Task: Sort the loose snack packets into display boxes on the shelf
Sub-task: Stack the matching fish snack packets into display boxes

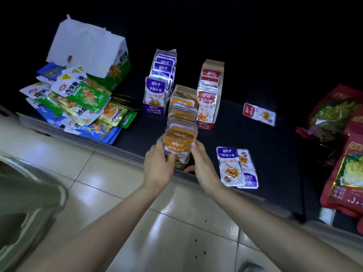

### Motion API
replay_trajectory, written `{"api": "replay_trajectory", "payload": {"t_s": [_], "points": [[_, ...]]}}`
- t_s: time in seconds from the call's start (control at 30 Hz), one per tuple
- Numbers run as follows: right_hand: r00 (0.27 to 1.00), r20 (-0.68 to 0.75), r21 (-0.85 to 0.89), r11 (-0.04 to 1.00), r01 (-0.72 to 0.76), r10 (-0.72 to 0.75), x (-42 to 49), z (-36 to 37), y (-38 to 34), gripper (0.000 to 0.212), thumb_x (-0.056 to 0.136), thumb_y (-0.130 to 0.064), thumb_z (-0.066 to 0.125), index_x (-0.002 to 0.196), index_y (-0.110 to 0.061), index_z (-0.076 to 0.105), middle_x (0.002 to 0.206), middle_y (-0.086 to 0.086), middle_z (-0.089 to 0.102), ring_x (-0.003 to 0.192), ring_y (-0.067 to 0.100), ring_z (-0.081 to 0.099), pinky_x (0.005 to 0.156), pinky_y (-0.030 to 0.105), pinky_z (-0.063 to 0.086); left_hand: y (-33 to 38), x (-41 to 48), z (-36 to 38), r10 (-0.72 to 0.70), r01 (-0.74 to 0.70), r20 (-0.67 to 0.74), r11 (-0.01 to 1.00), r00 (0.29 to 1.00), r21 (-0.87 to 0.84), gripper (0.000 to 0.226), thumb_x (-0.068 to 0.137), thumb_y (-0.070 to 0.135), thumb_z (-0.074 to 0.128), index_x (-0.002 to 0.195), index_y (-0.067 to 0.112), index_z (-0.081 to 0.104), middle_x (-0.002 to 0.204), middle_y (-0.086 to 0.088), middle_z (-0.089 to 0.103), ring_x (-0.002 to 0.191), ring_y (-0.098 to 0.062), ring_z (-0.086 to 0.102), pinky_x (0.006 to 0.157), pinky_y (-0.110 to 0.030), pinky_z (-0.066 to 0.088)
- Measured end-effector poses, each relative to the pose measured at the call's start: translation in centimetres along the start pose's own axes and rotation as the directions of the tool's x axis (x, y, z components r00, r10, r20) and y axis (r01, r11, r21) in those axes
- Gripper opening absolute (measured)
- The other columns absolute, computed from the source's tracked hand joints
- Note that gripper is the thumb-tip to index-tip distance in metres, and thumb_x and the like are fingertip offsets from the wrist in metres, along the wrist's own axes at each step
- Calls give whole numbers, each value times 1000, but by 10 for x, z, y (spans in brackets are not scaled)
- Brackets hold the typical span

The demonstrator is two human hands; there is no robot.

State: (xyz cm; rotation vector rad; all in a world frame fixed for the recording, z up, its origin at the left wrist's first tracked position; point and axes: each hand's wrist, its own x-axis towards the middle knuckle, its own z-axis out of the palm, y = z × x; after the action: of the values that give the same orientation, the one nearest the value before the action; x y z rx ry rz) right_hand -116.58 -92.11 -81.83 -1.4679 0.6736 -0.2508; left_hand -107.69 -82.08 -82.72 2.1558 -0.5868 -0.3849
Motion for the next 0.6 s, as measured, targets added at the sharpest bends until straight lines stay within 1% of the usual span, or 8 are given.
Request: {"api": "replay_trajectory", "payload": {"t_s": [0.07,0.13,0.23,0.3,0.37,0.43,0.5,0.6], "points": [[999,-41,-12,1000,18,-19,4,-1,4,57,92,-66,37,139,-35,44,127,-9,55,107,4,60,73,29,55,4,3,2,7,-7,5,1000,1000,9,34,92,16,53,126,17,52,112,-2,64,101,-23,58,85,-42,47],[999,-35,-37,999,25,-26,13,-3,0,55,92,-63,37,139,-35,44,130,-6,54,110,8,60,75,28,56,5,10,2,-34,34,12,999,999,-22,34,92,16,53,125,17,51,111,-2,64,102,-23,58,85,-40,47],[999,-26,33,999,-24,25,29,-4,-13,42,102,-45,38,139,-26,43,123,-8,57,103,4,62,86,35,57,11,27,-2,-90,91,19,990,996,-109,37,92,14,56,128,20,50,115,-2,64,105,-20,59,83,-33,44],[996,-56,121,991,-61,68,42,-2,-21,31,104,-35,39,130,-19,43,113,-11,56,97,0,61,96,41,53,15,42,-4,-100,105,41,981,994,-163,39,93,18,58,131,22,49,118,0,62,104,-15,58,78,-22,41],[993,-90,167,984,-61,76,53,0,-26,20,104,-29,40,120,-18,46,114,-6,56,99,3,60,100,41,50,18,57,-3,-102,110,52,973,993,-205,41,94,22,59,134,21,48,120,0,60,106,-13,57,76,-15,40],[989,-127,189,980,-56,81,64,1,-27,13,102,-25,45,113,-20,49,127,5,53,108,10,60,102,39,48,21,72,0,-109,114,33,967,993,-228,44,93,26,62,134,17,48,123,-5,56,110,-17,56,87,-22,44],[983,-167,175,984,-43,72,73,2,-28,22,99,-22,51,119,-15,49,133,10,50,115,15,58,103,37,48,25,82,5,-159,152,-9,962,987,-228,49,91,29,66,134,14,48,128,-7,45,105,-16,52,95,-27,43],[980,-189,195,981,-18,56,82,2,-31,31,94,-12,54,124,-14,48,121,3,59,112,11,57,102,30,47,30,94,14,-288,255,-98,931,953,-263,57,85,32,73,131,8,48,126,-9,36,99,-14,45,88,-20,38]]}}
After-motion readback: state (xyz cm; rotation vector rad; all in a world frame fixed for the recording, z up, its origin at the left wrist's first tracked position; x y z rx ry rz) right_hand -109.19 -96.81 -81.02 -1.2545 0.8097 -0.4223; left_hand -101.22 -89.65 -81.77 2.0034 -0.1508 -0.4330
